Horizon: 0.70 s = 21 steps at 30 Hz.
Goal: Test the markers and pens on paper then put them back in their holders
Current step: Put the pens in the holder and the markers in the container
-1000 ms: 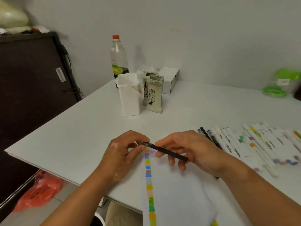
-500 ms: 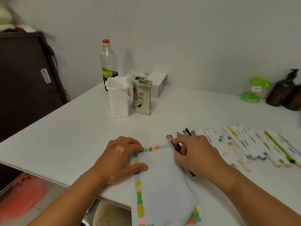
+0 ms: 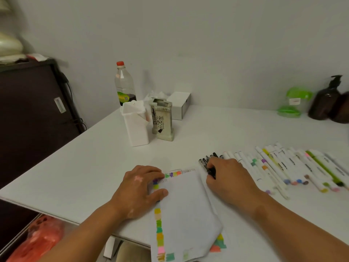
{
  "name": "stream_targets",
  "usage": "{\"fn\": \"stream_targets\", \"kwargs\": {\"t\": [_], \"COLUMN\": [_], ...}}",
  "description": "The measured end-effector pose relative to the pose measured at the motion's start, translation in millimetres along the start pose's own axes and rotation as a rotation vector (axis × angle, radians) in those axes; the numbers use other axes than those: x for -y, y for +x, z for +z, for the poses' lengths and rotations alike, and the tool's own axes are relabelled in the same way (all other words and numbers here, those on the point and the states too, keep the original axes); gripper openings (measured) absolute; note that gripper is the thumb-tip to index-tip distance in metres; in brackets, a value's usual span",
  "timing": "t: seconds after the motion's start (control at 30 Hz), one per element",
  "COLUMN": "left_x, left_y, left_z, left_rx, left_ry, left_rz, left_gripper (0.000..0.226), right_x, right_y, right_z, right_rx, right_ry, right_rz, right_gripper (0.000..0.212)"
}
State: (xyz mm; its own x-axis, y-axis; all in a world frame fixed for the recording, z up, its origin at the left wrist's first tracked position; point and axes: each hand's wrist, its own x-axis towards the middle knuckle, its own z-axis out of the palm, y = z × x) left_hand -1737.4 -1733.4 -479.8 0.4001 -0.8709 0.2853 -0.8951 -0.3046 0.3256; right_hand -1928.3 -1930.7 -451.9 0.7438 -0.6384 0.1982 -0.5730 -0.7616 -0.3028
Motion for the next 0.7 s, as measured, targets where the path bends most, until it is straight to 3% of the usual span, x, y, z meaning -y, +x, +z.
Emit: {"fn": "stream_targets", "kwargs": {"t": [0.17, 0.37, 0.57, 0.7], "left_x": [-8.4, -26.4, -20.6, -10.4], "left_y": [12.8, 124.3, 221.5, 241.7], "left_z": [-2.6, -55.1, -75.0, -55.7], "left_rx": [0.000, -0.269, -0.078, 0.016], "left_ry": [-0.043, 0.068, 0.450, 0.463], "left_rz": [-0.070, -0.133, -0.221, -0.269], "left_gripper": [0.037, 0.047, 0.039, 0.042], "right_x": [-11.6, -17.3, -17.6, -17.0], "right_y": [-0.8, -1.2, -0.2, 2.2], "right_z": [-1.9, -2.3, -0.2, -1.4], "right_rx": [-0.078, -0.090, -0.045, -0.035], "right_ry": [0.141, 0.169, 0.166, 0.189], "right_rz": [0.022, 0.024, 0.023, 0.024], "right_gripper": [0.010, 0.017, 0.020, 0.019]}}
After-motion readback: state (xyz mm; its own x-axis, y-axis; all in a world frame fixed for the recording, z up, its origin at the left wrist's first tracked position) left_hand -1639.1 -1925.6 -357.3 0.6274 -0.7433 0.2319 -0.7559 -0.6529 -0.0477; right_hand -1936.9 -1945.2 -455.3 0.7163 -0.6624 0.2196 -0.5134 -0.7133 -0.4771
